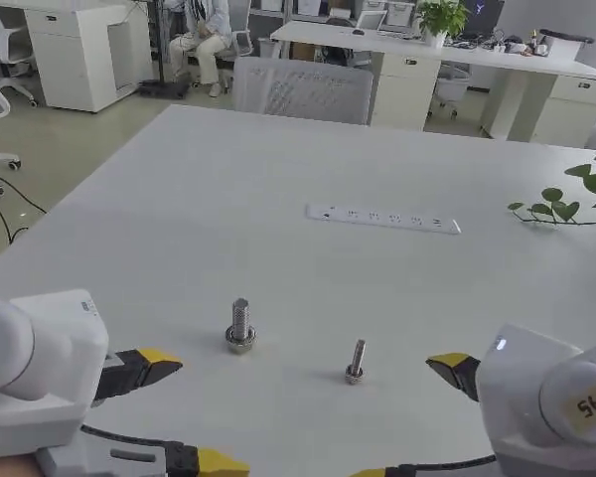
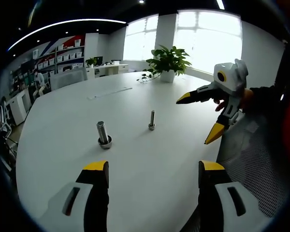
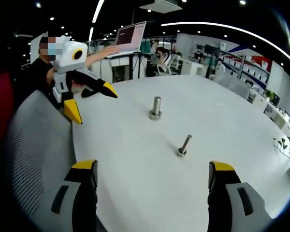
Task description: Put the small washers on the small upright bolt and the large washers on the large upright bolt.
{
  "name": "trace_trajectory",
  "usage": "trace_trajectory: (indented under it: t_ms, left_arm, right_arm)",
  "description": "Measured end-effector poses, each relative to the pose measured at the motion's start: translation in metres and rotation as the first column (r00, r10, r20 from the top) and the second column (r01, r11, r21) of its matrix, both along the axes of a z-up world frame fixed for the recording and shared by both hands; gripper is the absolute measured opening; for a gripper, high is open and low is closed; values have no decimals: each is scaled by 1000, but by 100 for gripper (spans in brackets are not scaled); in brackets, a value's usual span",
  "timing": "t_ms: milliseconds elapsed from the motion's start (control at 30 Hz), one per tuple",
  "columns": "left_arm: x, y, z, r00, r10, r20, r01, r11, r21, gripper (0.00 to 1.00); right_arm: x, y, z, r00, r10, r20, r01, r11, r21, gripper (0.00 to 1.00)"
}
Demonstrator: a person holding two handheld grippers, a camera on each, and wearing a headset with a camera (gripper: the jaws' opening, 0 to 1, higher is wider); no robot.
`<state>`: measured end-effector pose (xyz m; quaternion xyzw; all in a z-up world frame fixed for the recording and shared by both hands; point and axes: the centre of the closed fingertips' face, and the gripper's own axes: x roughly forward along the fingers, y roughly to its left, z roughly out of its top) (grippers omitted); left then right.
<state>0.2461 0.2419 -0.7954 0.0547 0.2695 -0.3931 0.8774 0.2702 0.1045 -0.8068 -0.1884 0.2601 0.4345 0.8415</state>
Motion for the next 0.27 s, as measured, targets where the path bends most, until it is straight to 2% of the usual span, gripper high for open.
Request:
trace_trajectory:
  t_ms: [267]
  left_arm:
    - [-2,2,-1,1000,4,0,-4,1000,2,76]
  right_arm:
    - [-1,2,1,1000,-5,1,5,1000,10,96]
